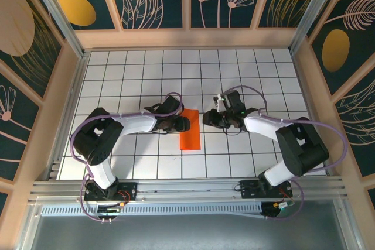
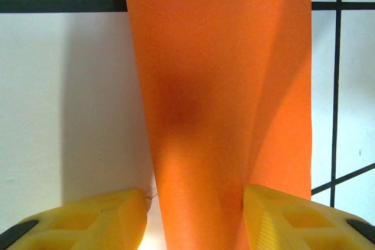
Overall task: Fold a paper plane with a square sheet of paper (fold left side to right side)
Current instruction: First fold in half a square sheet of paper at the center of the table, then hold the square sheet of paper at the center of the table.
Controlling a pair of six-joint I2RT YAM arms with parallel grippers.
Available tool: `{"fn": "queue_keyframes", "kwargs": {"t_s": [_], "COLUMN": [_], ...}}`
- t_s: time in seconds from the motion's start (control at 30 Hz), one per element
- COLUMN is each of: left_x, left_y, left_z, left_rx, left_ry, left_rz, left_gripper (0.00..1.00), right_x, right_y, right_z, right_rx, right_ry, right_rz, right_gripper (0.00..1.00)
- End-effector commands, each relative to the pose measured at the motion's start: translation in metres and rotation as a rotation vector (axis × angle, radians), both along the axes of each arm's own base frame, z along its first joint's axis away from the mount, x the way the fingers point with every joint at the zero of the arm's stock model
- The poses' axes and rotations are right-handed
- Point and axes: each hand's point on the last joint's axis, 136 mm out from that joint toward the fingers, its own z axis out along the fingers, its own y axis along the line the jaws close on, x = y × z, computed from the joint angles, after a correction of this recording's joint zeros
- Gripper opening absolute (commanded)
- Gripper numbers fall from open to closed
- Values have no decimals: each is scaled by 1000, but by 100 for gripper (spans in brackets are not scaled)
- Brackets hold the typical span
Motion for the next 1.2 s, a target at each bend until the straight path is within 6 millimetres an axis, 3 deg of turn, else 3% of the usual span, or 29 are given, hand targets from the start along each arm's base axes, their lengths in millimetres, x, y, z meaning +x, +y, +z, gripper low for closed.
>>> {"fn": "queue_keyframes", "kwargs": {"t_s": [0.0,0.17,0.43,0.87,1.03,1.17], "left_x": [-34,-34,-34,-29,-17,-7], "left_y": [3,3,4,9,16,20], "left_z": [-66,-66,-66,-63,-43,-11], "left_rx": [81,84,90,116,151,154], "left_ry": [114,113,114,84,12,-62], "left_rz": [-76,-76,-75,-59,-33,-11], "left_gripper": [50,50,50,50,52,58], "right_x": [-6,-8,-12,-27,-34,-36], "right_y": [20,34,45,28,18,14], "right_z": [1,-10,-24,-63,-78,-81], "right_rx": [78,79,66,-46,-98,-105], "right_ry": [24,54,82,167,199,201], "right_rz": [49,77,102,80,63,50], "right_gripper": [20,1,0,0,0,0]}}
